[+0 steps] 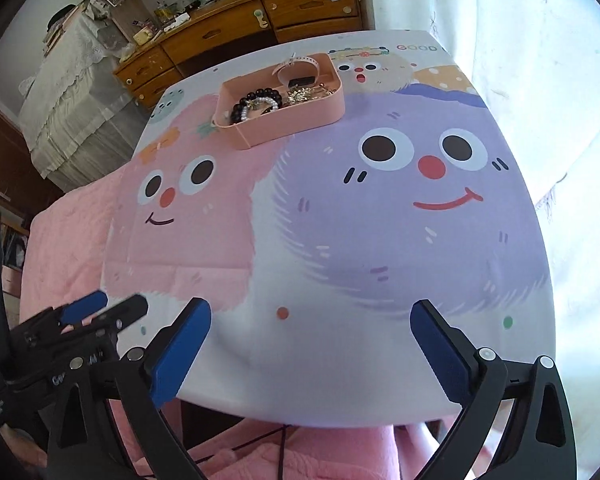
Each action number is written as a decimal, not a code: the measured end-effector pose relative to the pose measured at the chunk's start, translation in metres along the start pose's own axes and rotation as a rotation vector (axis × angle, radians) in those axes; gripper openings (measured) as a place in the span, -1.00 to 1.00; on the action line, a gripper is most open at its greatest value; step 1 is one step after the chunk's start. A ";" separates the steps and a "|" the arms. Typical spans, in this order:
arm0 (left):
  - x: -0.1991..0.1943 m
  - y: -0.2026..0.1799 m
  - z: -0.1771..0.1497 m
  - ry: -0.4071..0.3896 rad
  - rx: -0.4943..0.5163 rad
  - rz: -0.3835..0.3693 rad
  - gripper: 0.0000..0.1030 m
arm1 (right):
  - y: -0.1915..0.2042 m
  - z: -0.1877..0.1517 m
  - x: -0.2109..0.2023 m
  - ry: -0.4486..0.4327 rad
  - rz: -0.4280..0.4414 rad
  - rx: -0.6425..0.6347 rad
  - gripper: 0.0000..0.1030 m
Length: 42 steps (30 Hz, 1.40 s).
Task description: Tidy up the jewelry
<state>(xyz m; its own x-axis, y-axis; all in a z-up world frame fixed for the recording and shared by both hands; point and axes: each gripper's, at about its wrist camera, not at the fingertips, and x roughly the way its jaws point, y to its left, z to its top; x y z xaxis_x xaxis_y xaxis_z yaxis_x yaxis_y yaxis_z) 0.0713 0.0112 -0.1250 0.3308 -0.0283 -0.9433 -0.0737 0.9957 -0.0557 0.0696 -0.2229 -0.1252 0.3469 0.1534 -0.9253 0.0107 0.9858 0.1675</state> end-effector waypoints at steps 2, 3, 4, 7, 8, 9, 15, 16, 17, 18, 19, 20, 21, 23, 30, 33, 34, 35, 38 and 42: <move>-0.013 0.000 0.008 -0.028 -0.007 -0.007 0.27 | 0.007 -0.001 -0.014 -0.010 0.017 -0.017 0.96; -0.019 0.001 0.010 -0.039 -0.015 -0.011 0.27 | 0.010 -0.001 -0.024 -0.011 0.022 -0.021 0.96; -0.025 0.001 0.012 -0.050 -0.025 -0.014 0.27 | 0.012 -0.001 -0.030 -0.015 0.030 -0.020 0.96; -0.043 -0.003 0.017 -0.093 -0.035 -0.022 0.29 | 0.013 -0.003 -0.051 -0.047 0.048 0.004 0.96; -0.049 -0.006 0.018 -0.104 -0.032 -0.017 0.33 | 0.012 -0.002 -0.057 -0.055 0.045 -0.002 0.97; -0.055 -0.010 0.018 -0.115 -0.026 -0.010 0.37 | 0.012 -0.001 -0.062 -0.065 0.036 -0.012 0.97; -0.084 -0.034 0.020 -0.158 -0.037 0.019 0.53 | -0.004 0.014 -0.089 -0.085 0.063 -0.004 0.99; -0.089 -0.037 0.021 -0.173 -0.039 0.022 0.58 | -0.005 0.012 -0.093 -0.093 0.059 -0.016 0.99; -0.093 -0.039 0.020 -0.182 -0.045 0.028 0.60 | -0.006 0.012 -0.096 -0.090 0.054 -0.024 0.99; -0.096 -0.041 0.020 -0.187 -0.056 0.032 0.61 | -0.009 0.012 -0.097 -0.085 0.055 -0.026 0.99; -0.098 -0.043 0.019 -0.190 -0.066 0.035 0.62 | -0.012 0.014 -0.099 -0.080 0.056 -0.026 0.99; -0.100 -0.045 0.018 -0.193 -0.068 0.042 0.63 | -0.015 0.016 -0.101 -0.086 0.054 -0.023 0.99; -0.103 -0.047 0.017 -0.200 -0.069 0.056 0.65 | -0.019 0.017 -0.104 -0.097 0.057 -0.022 0.99; -0.108 -0.050 0.012 -0.222 -0.072 0.076 0.69 | -0.024 0.018 -0.107 -0.115 0.059 -0.024 0.99; -0.107 -0.061 -0.002 -0.217 -0.081 0.096 0.98 | -0.026 0.013 -0.103 -0.087 0.046 -0.076 0.99; -0.102 -0.065 -0.005 -0.196 -0.075 0.092 0.99 | -0.028 0.009 -0.100 -0.081 0.035 -0.080 0.99; -0.099 -0.066 -0.006 -0.180 -0.079 0.076 0.99 | -0.030 0.009 -0.101 -0.083 0.035 -0.076 0.99; -0.095 -0.065 -0.006 -0.167 -0.080 0.068 0.99 | -0.030 0.008 -0.100 -0.084 0.036 -0.077 0.99; -0.087 -0.065 -0.008 -0.135 -0.093 0.058 0.99 | -0.027 0.006 -0.099 -0.077 0.030 -0.100 0.99; -0.085 -0.063 -0.008 -0.133 -0.099 0.058 0.99 | -0.024 0.006 -0.098 -0.072 0.033 -0.109 0.99</move>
<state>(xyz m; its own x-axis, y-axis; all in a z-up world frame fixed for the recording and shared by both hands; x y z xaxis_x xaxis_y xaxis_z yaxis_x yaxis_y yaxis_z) 0.0405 -0.0499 -0.0439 0.4442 0.0476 -0.8947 -0.1869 0.9815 -0.0405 0.0407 -0.2623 -0.0371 0.4120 0.1841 -0.8924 -0.1027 0.9825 0.1552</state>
